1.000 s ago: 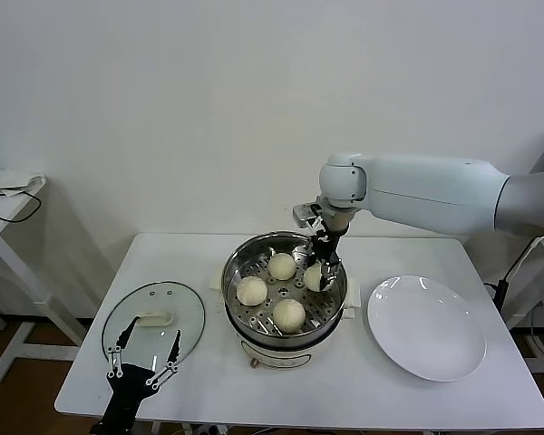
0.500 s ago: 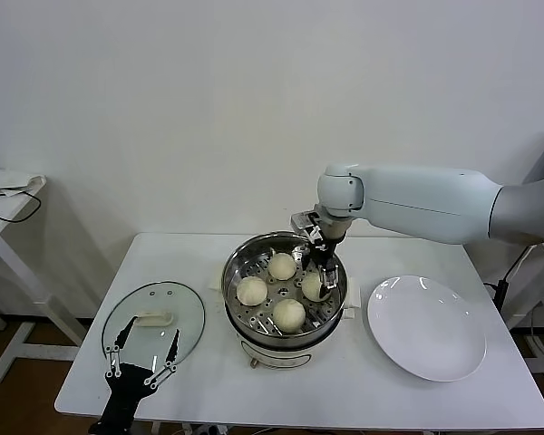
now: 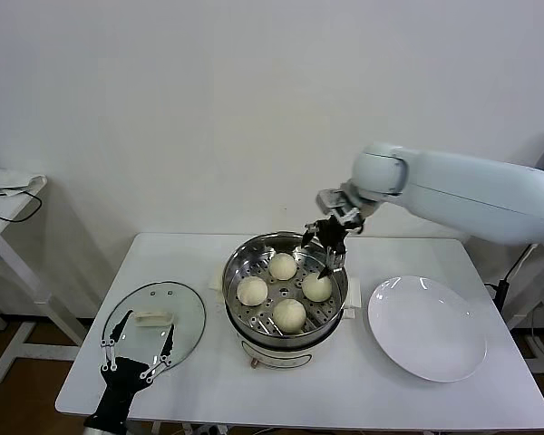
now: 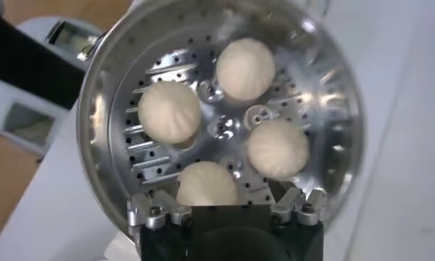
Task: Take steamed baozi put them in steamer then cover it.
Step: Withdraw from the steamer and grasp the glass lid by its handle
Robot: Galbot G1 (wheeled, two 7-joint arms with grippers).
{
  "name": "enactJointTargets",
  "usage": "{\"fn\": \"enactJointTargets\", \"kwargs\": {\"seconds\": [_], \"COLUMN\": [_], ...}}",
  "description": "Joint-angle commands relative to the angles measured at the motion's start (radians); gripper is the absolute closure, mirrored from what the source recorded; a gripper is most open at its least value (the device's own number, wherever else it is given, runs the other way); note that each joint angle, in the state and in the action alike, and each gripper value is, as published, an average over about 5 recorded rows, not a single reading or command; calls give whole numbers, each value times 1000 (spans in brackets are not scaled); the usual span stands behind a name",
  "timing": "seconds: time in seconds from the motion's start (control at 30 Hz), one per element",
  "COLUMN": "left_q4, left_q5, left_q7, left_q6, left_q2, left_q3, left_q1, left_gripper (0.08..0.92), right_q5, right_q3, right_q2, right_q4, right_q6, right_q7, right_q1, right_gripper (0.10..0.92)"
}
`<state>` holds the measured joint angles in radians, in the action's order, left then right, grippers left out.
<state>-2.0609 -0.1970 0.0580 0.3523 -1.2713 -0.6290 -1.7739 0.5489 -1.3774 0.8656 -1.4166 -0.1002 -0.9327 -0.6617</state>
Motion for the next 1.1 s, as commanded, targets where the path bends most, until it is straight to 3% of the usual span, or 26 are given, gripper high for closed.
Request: {"fn": "enactJointTargets", "kwargs": {"seconds": [0.03, 0.3, 0.53, 0.8, 1.1], "left_q4": [65, 166, 270, 349, 382], "left_q5": [-264, -556, -799, -1019, -1162], "left_q7": [56, 119, 129, 141, 197], "left_q6": [-68, -139, -177, -205, -205], "left_q2": [14, 16, 34, 44, 19], "left_q3": [-16, -16, -35, -38, -18], "left_q1": [131, 193, 232, 238, 257], "left_gripper": [177, 177, 177, 177, 177], "right_q5": [63, 114, 79, 38, 2], "right_q3": [404, 1154, 1615, 1799, 1807], "right_q2": [-381, -378, -189, 8, 82], "right_q4": [-143, -132, -100, -105, -105], "right_q6": [319, 405, 413, 426, 425], "right_q7": [1047, 1303, 1247, 1160, 1147], "right_q1": [436, 1202, 1661, 1866, 1893], "right_gripper": [203, 203, 203, 203, 203]}}
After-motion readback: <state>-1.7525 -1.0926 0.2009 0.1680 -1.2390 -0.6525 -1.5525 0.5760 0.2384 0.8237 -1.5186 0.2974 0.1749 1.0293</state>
